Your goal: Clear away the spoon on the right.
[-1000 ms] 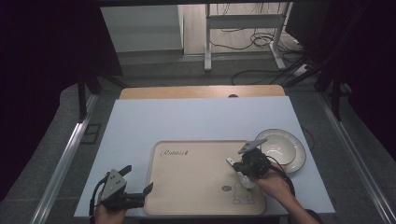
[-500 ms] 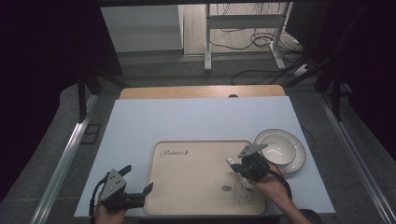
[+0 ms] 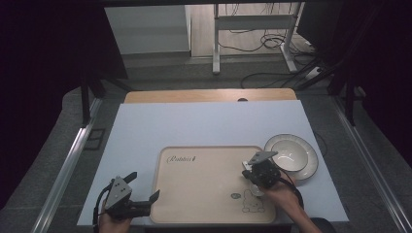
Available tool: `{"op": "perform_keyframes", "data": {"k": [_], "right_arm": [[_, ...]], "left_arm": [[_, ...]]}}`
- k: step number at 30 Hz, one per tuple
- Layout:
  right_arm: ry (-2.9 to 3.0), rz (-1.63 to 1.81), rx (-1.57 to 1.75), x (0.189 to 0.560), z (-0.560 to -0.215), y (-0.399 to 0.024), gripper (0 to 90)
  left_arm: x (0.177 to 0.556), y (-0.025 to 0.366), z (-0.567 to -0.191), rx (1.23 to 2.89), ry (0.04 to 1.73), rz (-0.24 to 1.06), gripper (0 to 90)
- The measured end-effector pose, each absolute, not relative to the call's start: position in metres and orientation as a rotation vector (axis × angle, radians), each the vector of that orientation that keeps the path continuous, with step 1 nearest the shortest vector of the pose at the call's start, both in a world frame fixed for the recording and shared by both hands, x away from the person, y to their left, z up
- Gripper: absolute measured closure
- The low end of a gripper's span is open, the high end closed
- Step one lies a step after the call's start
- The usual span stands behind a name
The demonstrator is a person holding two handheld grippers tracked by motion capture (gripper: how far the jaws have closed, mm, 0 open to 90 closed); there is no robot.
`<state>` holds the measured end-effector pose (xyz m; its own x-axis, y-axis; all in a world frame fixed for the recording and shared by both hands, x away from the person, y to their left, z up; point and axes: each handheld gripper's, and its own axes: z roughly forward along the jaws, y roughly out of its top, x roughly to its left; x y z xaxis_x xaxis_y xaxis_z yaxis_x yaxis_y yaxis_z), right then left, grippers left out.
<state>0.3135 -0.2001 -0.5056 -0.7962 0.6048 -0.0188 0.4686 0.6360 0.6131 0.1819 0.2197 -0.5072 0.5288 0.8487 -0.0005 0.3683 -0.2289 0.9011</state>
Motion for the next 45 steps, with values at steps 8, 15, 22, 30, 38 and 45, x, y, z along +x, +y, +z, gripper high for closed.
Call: {"op": "perform_keyframes", "data": {"k": [8, 15, 22, 30, 38, 45], "right_arm": [[2.615, 0.891, 0.916, 0.316, -0.505, -0.208, 89.9], [2.609, 0.908, 0.922, 0.317, -0.505, -0.21, 89.8], [2.598, 0.943, 0.927, 0.315, -0.502, -0.209, 80.4], [2.586, 0.987, 0.889, 0.311, -0.499, -0.209, 58.7], [2.549, 1.022, 0.866, 0.309, -0.495, -0.211, 47.9], [2.524, 1.05, 0.858, 0.307, -0.492, -0.213, 38.6]], "left_arm": [[0.182, 0.22, -0.507, 1.818, 1.011, 0.634, 3.6], [0.182, 0.22, -0.507, 1.817, 1.011, 0.635, 3.6], [0.182, 0.22, -0.507, 1.813, 1.012, 0.632, 3.6], [0.182, 0.22, -0.507, 1.812, 1.013, 0.627, 3.6], [0.182, 0.22, -0.507, 1.815, 1.012, 0.627, 3.6], [0.182, 0.22, -0.507, 1.817, 1.01, 0.628, 3.6]]}}
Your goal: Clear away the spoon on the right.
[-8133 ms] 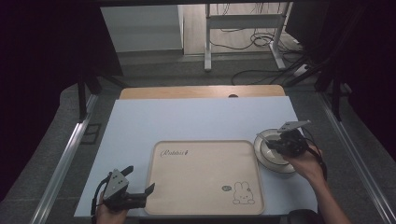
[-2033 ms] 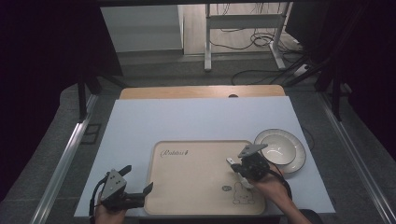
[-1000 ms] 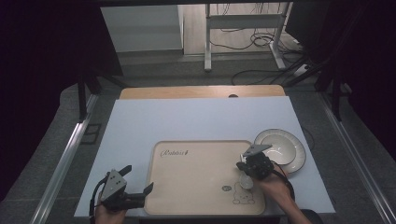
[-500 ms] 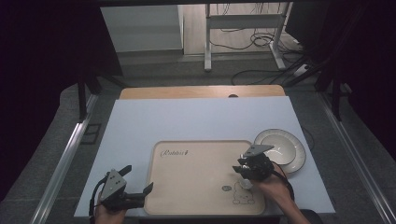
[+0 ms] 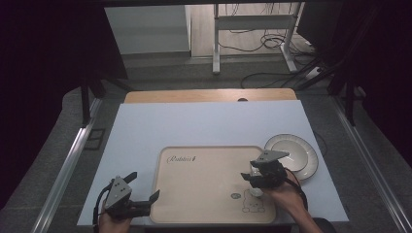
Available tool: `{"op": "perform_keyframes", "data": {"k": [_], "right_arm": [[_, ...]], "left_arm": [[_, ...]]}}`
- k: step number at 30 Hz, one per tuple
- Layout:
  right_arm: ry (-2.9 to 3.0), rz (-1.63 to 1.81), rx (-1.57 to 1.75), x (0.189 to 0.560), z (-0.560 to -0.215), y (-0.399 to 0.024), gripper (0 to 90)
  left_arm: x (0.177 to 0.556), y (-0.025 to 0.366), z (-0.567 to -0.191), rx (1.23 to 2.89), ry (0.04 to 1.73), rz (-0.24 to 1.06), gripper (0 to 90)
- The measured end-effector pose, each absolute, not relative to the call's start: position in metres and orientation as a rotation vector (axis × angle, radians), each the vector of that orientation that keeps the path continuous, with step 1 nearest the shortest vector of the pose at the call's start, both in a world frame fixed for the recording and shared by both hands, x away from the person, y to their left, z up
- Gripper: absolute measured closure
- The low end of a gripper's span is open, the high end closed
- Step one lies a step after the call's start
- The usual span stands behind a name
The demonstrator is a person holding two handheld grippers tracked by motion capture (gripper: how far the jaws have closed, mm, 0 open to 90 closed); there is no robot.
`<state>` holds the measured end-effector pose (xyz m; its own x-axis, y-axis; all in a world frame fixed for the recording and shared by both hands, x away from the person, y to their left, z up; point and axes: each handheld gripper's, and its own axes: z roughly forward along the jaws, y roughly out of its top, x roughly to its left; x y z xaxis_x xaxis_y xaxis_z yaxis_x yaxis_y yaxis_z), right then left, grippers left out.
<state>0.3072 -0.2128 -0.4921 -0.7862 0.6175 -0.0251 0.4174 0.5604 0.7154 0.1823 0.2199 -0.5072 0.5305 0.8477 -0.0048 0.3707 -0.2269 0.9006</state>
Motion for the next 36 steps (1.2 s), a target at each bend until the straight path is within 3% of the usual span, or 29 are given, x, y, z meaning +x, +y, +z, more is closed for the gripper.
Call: {"op": "perform_keyframes", "data": {"k": [20, 36], "right_arm": [[2.469, 1.124, 0.835, 0.295, -0.487, -0.219, 13.2], [2.438, 1.178, 0.8, 0.281, -0.479, -0.225, 6.4]], "left_arm": [[0.183, 0.22, -0.508, 1.821, 1.013, 0.607, 3.7], [0.183, 0.22, -0.508, 1.817, 1.014, 0.614, 3.7]]}}
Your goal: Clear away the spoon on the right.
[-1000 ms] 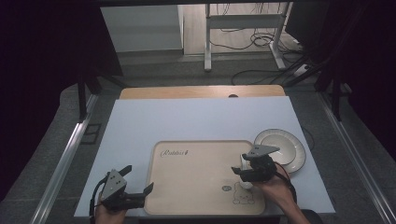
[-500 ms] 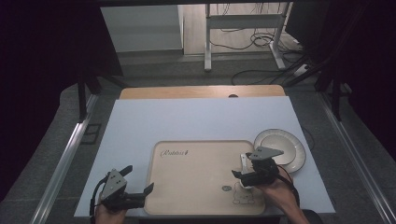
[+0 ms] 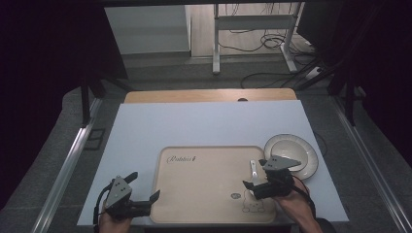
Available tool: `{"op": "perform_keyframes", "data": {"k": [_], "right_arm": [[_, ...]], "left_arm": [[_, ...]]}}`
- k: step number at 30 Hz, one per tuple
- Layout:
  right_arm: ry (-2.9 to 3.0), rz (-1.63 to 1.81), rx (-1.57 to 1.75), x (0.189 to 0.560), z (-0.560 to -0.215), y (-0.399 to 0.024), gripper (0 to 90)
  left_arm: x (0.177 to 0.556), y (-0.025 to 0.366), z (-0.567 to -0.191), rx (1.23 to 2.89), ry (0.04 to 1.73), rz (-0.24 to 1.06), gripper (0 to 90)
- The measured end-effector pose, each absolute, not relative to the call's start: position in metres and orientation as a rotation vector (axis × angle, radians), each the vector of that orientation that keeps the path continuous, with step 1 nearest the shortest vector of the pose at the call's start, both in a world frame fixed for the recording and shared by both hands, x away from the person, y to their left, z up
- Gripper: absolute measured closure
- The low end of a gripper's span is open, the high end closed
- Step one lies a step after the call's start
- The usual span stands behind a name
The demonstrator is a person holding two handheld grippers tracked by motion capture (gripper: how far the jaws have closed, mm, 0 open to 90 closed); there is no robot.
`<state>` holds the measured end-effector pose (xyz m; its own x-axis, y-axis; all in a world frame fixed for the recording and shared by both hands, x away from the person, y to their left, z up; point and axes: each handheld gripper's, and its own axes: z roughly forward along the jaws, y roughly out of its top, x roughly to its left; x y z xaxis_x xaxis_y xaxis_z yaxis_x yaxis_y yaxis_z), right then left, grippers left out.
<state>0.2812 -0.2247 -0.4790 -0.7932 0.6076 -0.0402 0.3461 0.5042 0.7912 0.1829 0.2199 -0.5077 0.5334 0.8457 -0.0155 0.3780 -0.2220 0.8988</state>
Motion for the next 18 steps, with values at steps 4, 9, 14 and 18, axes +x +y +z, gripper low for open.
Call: {"op": "perform_keyframes", "data": {"k": [4, 9, 14, 18], "right_arm": [[2.421, 1.191, 0.786, 0.277, -0.475, -0.228, 5.6], [2.402, 1.196, 0.778, 0.273, -0.472, -0.232, 4.4], [2.394, 1.198, 0.781, 0.268, -0.469, -0.235, 3.3], [2.394, 1.193, 0.776, 0.265, -0.467, -0.236, 2.7]], "left_arm": [[0.183, 0.22, -0.508, 1.817, 1.014, 0.613, 3.7], [0.183, 0.22, -0.508, 1.816, 1.014, 0.612, 3.7], [0.183, 0.22, -0.508, 1.815, 1.015, 0.611, 3.7], [0.183, 0.22, -0.508, 1.815, 1.015, 0.612, 3.7]]}}
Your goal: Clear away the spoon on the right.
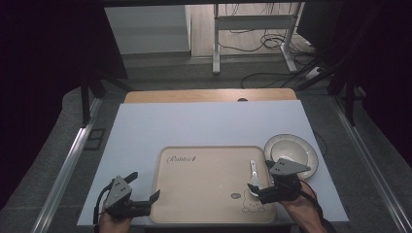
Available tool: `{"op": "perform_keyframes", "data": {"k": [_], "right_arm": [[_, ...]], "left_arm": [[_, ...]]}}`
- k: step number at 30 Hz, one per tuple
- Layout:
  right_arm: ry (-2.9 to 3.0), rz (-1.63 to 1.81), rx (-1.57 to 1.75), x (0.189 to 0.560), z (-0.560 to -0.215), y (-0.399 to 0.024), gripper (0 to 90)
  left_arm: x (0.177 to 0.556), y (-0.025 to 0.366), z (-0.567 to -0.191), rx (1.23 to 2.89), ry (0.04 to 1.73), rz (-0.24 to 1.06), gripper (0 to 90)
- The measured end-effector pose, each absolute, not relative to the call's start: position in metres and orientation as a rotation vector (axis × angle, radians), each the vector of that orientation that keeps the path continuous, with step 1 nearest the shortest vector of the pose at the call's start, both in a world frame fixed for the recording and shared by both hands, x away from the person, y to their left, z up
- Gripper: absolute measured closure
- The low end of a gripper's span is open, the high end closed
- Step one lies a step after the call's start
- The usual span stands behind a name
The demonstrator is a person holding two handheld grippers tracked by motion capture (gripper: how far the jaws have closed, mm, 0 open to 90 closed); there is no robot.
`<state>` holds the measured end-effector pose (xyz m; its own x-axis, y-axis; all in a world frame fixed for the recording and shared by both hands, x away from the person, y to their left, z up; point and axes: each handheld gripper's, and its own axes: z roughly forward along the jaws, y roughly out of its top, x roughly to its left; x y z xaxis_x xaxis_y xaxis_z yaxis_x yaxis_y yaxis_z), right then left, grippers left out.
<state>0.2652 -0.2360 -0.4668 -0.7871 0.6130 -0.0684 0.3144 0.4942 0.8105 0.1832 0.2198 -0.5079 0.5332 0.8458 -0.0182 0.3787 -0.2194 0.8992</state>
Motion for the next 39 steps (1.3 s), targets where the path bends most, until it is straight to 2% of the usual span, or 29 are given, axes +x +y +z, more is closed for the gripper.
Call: {"op": "perform_keyframes", "data": {"k": [23, 39], "right_arm": [[2.29, 1.187, 0.807, 0.239, -0.457, -0.261, 0.9], [2.203, 1.212, 0.857, 0.228, -0.465, -0.287, 0.9]], "left_arm": [[0.182, 0.22, -0.507, 1.815, 1.013, 0.62, 3.7], [0.182, 0.219, -0.507, 1.817, 1.012, 0.625, 3.7]]}}
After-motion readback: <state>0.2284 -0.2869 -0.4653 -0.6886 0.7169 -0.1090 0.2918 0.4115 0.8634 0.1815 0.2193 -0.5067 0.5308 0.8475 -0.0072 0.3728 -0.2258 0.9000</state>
